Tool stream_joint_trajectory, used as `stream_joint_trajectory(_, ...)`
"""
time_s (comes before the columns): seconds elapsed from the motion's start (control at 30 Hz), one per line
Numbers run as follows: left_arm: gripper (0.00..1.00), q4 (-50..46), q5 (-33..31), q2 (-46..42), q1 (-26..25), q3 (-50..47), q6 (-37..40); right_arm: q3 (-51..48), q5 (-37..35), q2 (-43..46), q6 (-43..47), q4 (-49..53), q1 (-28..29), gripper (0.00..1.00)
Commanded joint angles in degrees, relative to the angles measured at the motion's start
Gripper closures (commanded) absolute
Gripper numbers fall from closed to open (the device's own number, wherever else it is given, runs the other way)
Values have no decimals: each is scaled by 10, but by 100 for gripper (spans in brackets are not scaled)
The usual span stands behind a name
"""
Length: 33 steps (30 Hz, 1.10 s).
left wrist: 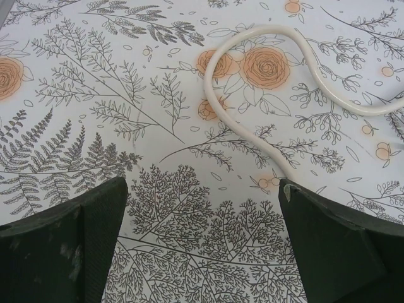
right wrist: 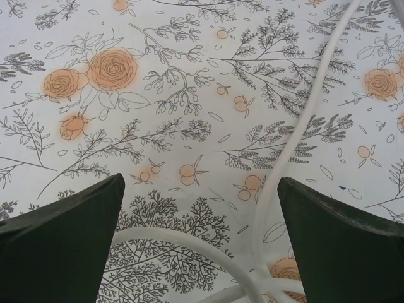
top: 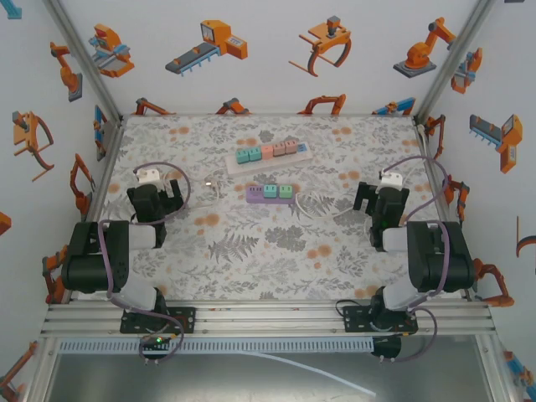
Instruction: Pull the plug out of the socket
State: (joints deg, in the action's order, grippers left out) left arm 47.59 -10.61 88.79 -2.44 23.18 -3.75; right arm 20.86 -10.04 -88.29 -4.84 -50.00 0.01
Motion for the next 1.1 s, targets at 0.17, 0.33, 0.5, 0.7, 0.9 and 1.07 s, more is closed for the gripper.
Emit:
stream_joint_trajectory(0.17, 3, 9, 9, -5, 0, -1, 7, 3, 5, -1, 5, -19, -3, 1)
stream_joint_trajectory(0.33, 3, 8, 9, -5, 1, -1, 7, 3, 5, -1, 6, -19, -3, 1)
stream_joint_trajectory(0.5, 3, 8, 9, -5, 0, -1, 7, 3, 5, -1, 5, -19, -3, 1)
stream_joint_trajectory(0.7, 3, 9, 9, -5, 1, -2, 7, 2, 12, 0, 10, -19, -3, 1)
stream_joint_trajectory(0.9, 3, 12, 6, -6, -2, -3, 10, -4, 34, 11, 19, -23, -3, 1)
stream_joint_trajectory(1.07, 3, -17, -33, -29, -12, 4, 8, -18, 22, 59, 13, -12, -3, 1)
